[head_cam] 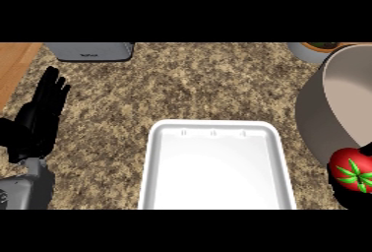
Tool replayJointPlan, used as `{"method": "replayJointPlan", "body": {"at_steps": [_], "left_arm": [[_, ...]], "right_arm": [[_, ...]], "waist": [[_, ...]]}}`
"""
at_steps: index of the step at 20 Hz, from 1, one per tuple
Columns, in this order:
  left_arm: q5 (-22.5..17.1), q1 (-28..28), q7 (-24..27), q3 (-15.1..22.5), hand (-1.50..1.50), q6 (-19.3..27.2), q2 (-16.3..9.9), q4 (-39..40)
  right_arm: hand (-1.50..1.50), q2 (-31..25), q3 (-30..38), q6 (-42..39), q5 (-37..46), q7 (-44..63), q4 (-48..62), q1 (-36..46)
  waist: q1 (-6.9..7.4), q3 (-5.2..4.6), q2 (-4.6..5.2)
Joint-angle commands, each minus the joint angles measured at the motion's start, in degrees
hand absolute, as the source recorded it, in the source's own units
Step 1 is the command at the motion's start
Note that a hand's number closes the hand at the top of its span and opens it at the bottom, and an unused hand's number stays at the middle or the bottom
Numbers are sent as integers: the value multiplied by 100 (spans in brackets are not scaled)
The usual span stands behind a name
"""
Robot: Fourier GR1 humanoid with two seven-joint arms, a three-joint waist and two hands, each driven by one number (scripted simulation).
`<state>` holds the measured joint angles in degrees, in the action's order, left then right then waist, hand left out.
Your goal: Pick the tomato from the tray and place it in the pot
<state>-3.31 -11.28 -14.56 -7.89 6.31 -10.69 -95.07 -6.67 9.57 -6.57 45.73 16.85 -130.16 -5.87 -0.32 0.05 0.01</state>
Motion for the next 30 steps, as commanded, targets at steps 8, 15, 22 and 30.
{"method": "replayJointPlan", "body": {"at_steps": [8, 15, 22, 30], "left_arm": [[11, -97, 233, -50, 0, -83, 12, 328], [48, -343, -4, 46, 0, 9, 54, 183], [228, -90, 134, 266, 0, 55, 246, 128], [-122, -119, 161, -85, 0, -250, -62, 166]], "right_arm": [[150, -837, 1762, 588, -1224, -1691, 2743, 905], [150, -1628, 1742, 1731, 489, -1913, 4589, 1599], [150, -1934, 1885, 2138, 154, -2827, 6888, 2409], [-150, -1688, 1986, 1004, -658, -2837, 7321, 2544]], "waist": [[48, 0, 18], [129, 2, 40], [147, 8, 41], [245, 16, 55]]}}
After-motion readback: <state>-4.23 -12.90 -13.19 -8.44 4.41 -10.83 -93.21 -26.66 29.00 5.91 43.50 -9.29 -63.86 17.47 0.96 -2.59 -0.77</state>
